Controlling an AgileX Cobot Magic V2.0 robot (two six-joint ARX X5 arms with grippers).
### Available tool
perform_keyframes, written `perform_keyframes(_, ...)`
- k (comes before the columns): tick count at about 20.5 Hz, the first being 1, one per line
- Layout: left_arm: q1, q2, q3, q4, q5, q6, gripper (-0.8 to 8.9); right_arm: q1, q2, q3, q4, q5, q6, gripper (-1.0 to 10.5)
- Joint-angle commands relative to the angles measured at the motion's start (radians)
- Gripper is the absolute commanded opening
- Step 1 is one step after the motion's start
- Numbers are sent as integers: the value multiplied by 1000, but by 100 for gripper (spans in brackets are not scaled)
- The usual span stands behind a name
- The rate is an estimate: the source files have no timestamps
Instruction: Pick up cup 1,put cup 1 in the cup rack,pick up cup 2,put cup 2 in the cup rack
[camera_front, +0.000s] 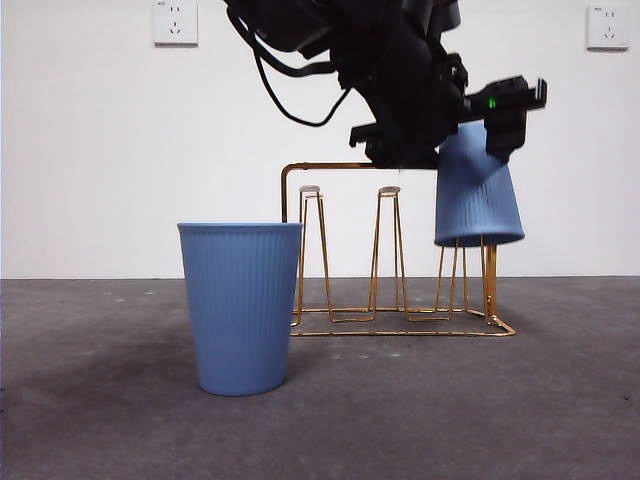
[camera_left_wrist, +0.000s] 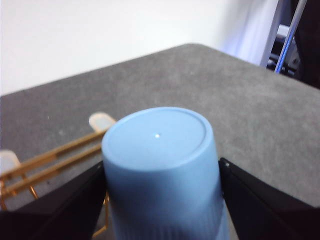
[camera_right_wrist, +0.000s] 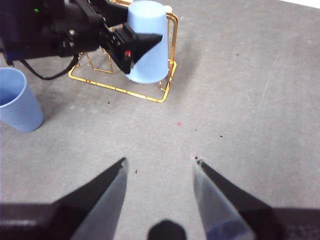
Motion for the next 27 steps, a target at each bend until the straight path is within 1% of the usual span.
perform_keyframes(1, -3, 33, -2, -4, -2, -24, -6, 1, -3, -5, 19, 4, 4, 220)
perform_keyframes(12, -7, 81, -2, -75, 1, -73, -6, 1, -3, -5, 32, 3, -1, 220)
perform_keyframes(21, -10, 85, -2, -140, 10, -78, 7, 1, -3, -5, 38, 3, -16, 220)
perform_keyframes(22, -10, 85, -2, -144, 14, -80, 31, 1, -3, -5, 40, 3, -16, 220)
perform_keyframes(23, -10, 85, -2, -148, 19, -81, 97, 1, -3, -5, 44, 3, -16, 220)
perform_keyframes(25, -10, 85, -2, -159, 33, -81, 367, 1, -3, -5, 54, 3, -19, 220)
perform_keyframes(26, -10, 84, -2, -165, 34, -82, 455, 1, -3, -5, 55, 3, -19, 220)
perform_keyframes(27, -10, 84, -2, -175, 40, -86, 467, 1, -3, -5, 54, 3, -19, 220)
